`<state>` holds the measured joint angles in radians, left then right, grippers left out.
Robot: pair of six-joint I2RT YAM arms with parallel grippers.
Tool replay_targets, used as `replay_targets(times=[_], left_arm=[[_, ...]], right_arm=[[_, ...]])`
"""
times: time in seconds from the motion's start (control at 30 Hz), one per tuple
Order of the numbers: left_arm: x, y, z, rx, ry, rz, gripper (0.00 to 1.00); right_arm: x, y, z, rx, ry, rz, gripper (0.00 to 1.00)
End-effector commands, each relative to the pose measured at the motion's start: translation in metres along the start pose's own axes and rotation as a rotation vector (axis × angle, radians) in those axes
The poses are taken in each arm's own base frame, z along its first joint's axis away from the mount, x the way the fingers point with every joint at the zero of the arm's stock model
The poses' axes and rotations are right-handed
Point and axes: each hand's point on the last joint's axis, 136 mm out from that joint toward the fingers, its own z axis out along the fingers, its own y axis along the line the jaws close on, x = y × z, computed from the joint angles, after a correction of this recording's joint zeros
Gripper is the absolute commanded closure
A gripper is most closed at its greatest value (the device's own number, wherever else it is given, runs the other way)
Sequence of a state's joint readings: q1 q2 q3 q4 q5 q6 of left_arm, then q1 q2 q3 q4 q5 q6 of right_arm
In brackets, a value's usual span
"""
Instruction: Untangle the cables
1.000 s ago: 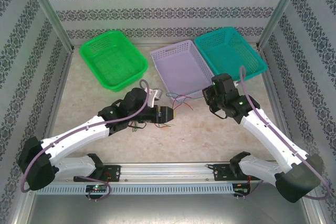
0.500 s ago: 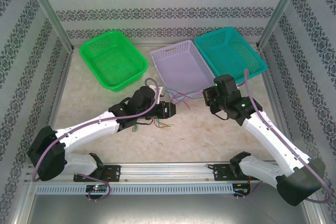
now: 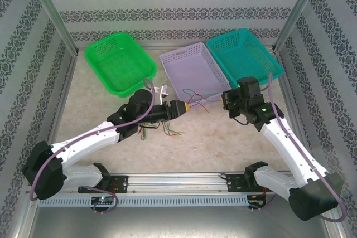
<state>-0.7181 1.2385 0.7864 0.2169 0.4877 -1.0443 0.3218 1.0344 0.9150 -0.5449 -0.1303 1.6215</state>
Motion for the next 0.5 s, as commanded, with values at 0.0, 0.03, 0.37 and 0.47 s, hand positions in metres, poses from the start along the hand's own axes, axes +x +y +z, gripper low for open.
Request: replay_targets(times=[0.0, 0.03, 0.37, 0.47], left_arm=[[-0.006, -0.018, 0.009, 0.113, 0.021, -0.103, 0.37], [-0.005, -0.014, 0.012, 0.101, 0.031, -0.118, 0.38], [-0.018, -0.017, 0.02, 0.135, -0.016, -0.148, 0.53], [-0.018, -0.014, 0.022, 0.126, -0.018, -0.149, 0.62]], right_arm=[[0.006, 0.0, 0.005, -0.031, 0.057, 0.039, 1.0], [0.005, 0.0, 0.006, -0.037, 0.063, 0.053, 1.0], [0.009, -0.002, 0.006, -0.043, 0.088, 0.07, 1.0], [0.009, -0.003, 0.006, -0.045, 0.091, 0.078, 1.0]])
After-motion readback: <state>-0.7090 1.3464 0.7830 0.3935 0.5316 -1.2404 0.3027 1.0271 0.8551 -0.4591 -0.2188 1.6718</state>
